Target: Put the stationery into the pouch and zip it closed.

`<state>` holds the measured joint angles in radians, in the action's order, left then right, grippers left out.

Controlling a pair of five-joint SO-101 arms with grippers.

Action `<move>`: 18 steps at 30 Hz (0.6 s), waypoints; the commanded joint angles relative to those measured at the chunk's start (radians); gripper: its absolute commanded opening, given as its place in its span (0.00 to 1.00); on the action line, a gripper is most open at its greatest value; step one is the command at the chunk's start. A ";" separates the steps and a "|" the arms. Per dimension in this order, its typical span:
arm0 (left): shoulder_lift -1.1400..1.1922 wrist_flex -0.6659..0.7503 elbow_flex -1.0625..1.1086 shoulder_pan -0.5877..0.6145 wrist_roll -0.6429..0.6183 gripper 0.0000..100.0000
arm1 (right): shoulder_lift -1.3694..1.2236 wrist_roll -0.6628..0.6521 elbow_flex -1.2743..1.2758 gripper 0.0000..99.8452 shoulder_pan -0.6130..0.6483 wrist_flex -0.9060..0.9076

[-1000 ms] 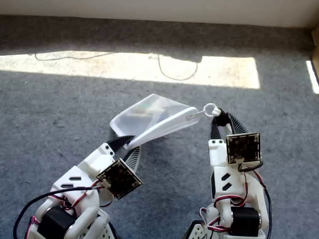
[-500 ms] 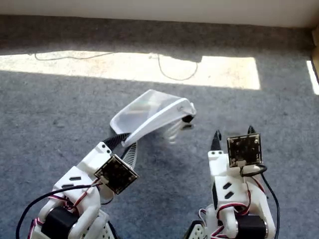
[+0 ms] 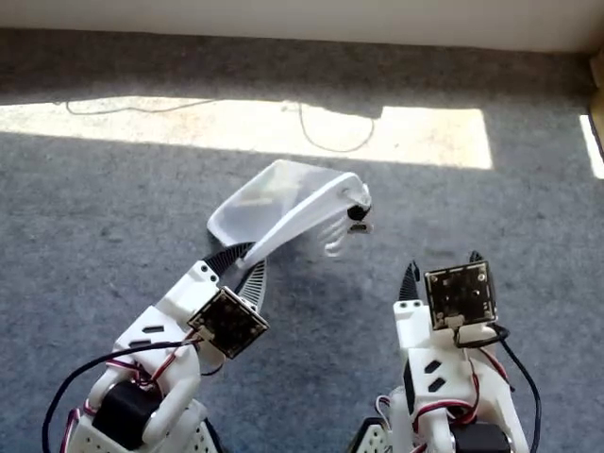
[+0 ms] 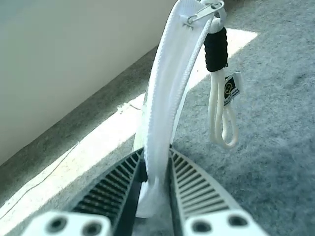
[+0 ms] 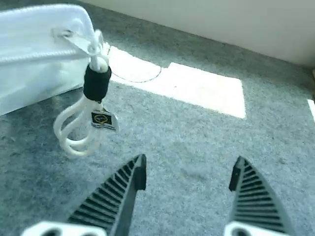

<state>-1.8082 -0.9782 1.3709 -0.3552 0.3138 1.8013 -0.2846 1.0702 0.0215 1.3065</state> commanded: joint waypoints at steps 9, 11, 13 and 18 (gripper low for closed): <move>0.002 -0.037 -0.022 0.028 0.049 0.04 | -0.010 -0.012 -0.107 0.26 0.008 0.036; 0.002 -0.100 -0.065 0.028 0.055 0.11 | -0.010 -0.012 -0.110 0.26 0.008 0.036; 0.002 -0.157 -0.111 0.031 0.046 0.20 | -0.010 -0.012 -0.114 0.26 0.008 0.036; 0.002 -0.227 -0.197 0.035 0.005 0.24 | -0.010 -0.012 -0.111 0.26 0.008 0.036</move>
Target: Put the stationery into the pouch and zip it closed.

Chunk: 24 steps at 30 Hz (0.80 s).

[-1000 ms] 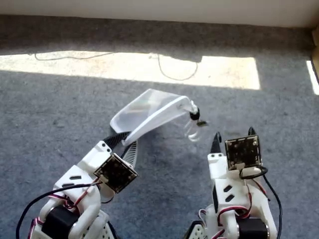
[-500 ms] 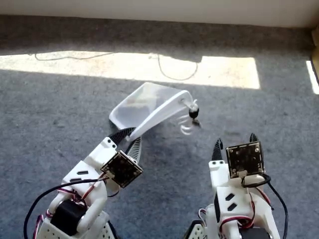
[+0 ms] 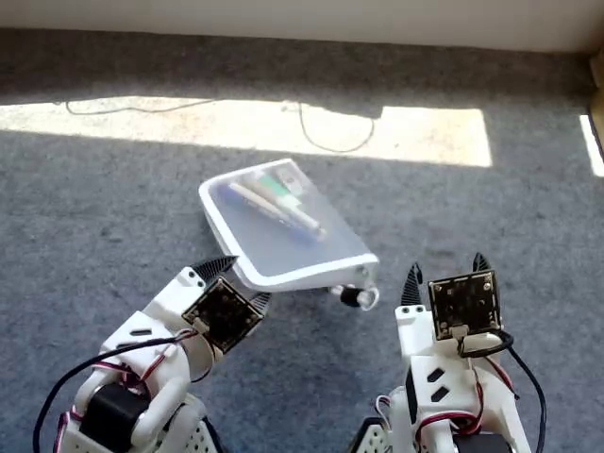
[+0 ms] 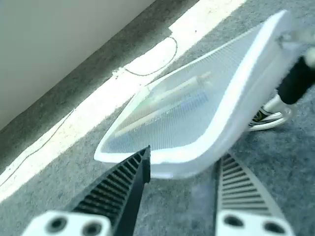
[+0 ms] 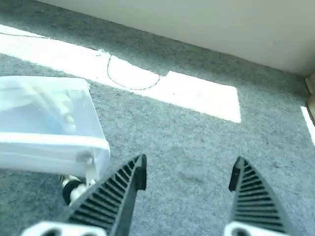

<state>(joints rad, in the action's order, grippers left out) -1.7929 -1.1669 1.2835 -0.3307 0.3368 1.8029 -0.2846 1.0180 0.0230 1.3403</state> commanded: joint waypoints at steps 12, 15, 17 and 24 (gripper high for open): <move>-0.022 -0.192 -0.355 0.012 -0.017 0.24 | -0.012 -0.012 -0.062 0.26 0.007 -0.001; -0.019 -0.215 -0.417 0.050 -0.023 0.24 | -0.012 -0.012 -0.062 0.26 0.007 -0.001; -0.016 -0.212 -0.441 0.110 -0.025 0.24 | -0.012 -0.012 -0.062 0.21 0.007 -0.004; -0.022 -0.207 -0.453 0.277 -0.025 0.12 | -0.001 -0.028 -0.056 0.05 0.007 -0.005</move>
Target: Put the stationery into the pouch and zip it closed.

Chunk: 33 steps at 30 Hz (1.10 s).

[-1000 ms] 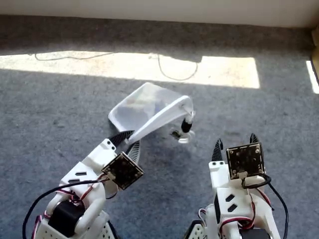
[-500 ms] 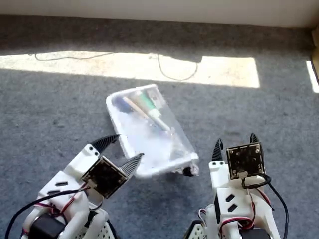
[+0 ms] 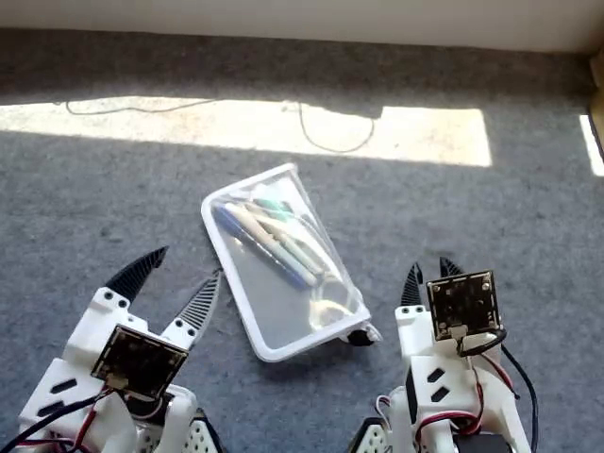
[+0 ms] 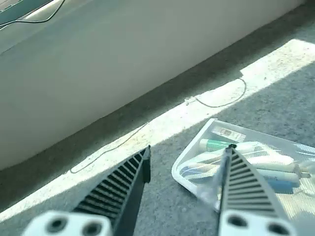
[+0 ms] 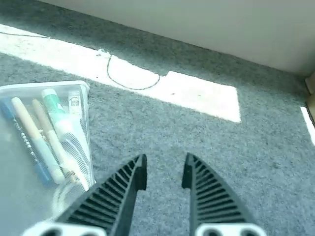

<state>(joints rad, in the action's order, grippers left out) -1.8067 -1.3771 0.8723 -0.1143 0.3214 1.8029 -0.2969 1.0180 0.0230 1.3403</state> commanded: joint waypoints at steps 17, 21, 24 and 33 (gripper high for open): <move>-0.008 -0.002 -0.008 0.071 -0.169 0.01 | 0.002 0.141 -0.050 0.02 0.002 0.002; -0.008 0.000 0.061 0.071 -0.166 0.01 | 0.002 0.147 0.008 0.02 0.001 -0.001; -0.008 0.002 0.124 0.071 -0.169 0.01 | 0.002 0.144 0.077 0.02 0.001 -0.005; -0.008 0.002 0.306 0.071 -0.166 0.01 | 0.002 0.143 0.249 0.03 0.001 -0.007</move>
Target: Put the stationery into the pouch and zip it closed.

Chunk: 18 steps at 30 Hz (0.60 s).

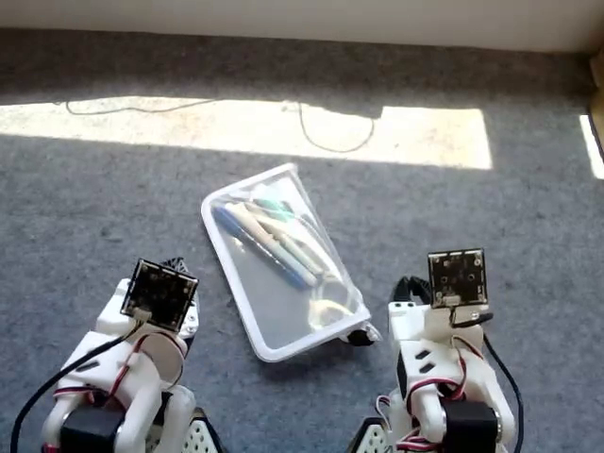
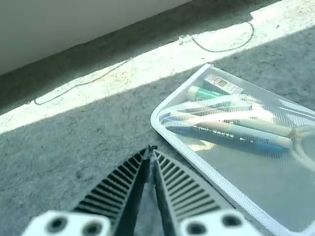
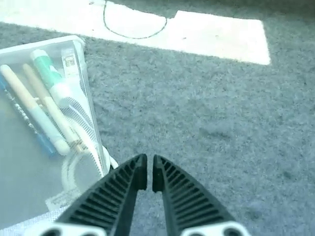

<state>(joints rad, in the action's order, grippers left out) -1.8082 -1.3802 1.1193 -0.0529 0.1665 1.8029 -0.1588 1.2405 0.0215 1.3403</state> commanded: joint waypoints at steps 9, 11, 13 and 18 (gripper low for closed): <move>-0.007 0.006 0.317 0.010 -0.012 0.01 | 0.002 0.011 0.306 0.02 -0.061 -0.179; -0.007 0.006 0.360 0.010 -0.014 0.01 | 0.002 0.011 0.363 0.02 -0.093 -0.214; -0.007 0.006 0.403 0.010 -0.014 0.01 | 0.002 0.011 0.407 0.02 -0.105 -0.234; -0.007 0.080 0.493 0.010 -0.015 0.01 | 0.002 0.011 0.486 0.02 -0.105 -0.240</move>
<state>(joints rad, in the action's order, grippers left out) -1.8052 -1.3755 1.5766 -0.0545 0.1619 1.7906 -0.1573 1.6701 -0.0721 1.1285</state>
